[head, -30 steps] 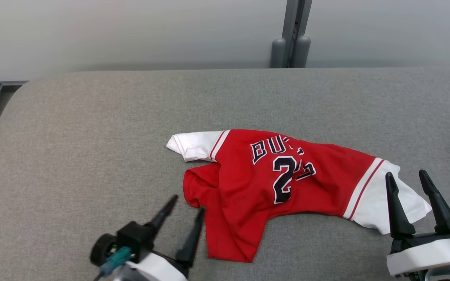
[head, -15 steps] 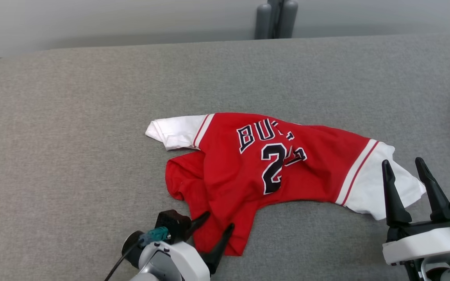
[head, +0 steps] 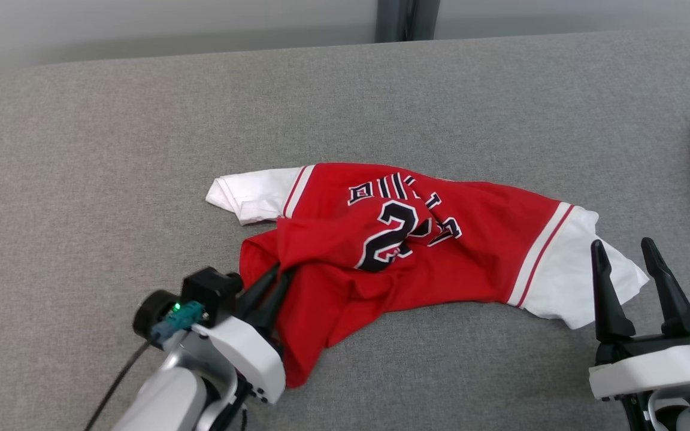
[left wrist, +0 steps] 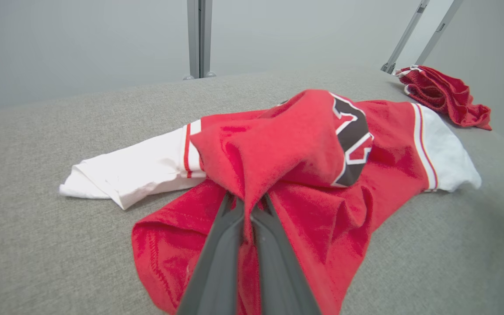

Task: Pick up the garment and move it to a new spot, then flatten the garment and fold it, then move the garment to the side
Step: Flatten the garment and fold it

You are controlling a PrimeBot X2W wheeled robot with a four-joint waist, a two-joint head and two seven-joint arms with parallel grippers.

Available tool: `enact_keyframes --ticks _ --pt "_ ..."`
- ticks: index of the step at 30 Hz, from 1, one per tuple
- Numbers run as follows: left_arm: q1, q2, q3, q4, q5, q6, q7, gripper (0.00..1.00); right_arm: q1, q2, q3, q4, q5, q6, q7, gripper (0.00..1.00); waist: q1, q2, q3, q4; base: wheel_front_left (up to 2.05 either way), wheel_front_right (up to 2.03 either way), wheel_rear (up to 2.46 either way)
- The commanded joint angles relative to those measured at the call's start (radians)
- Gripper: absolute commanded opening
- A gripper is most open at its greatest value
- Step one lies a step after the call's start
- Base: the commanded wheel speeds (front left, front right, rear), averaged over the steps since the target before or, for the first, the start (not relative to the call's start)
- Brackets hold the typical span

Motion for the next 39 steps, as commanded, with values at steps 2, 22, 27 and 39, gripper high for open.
enact_keyframes --ticks 2,22,27,39 --pt "-0.032 0.023 0.015 -0.014 0.014 0.014 0.010 0.00 -0.019 -0.003 0.006 0.006 0.009 0.000 -0.009 1.00 0.0000 0.0000 0.004 -0.003 0.00 0.00 0.00" --pt "-0.286 0.094 0.126 0.275 0.042 0.045 -0.076 1.00 -0.082 -0.003 0.042 0.054 0.042 0.000 -0.040 1.00 0.0000 0.0000 0.076 -0.073 0.00 0.00 0.00" --pt "-0.294 0.076 0.123 0.336 0.029 0.025 -0.122 1.00 -0.088 -0.003 0.038 0.063 0.043 0.000 -0.045 1.00 0.0000 0.0000 0.081 -0.068 0.00 0.00 0.00" --pt "-0.109 0.033 0.208 0.184 0.041 0.144 -0.244 1.00 -0.060 -0.003 0.031 0.065 0.014 0.000 -0.047 1.00 0.0000 0.0000 0.015 -0.027 0.00 0.00 0.00"
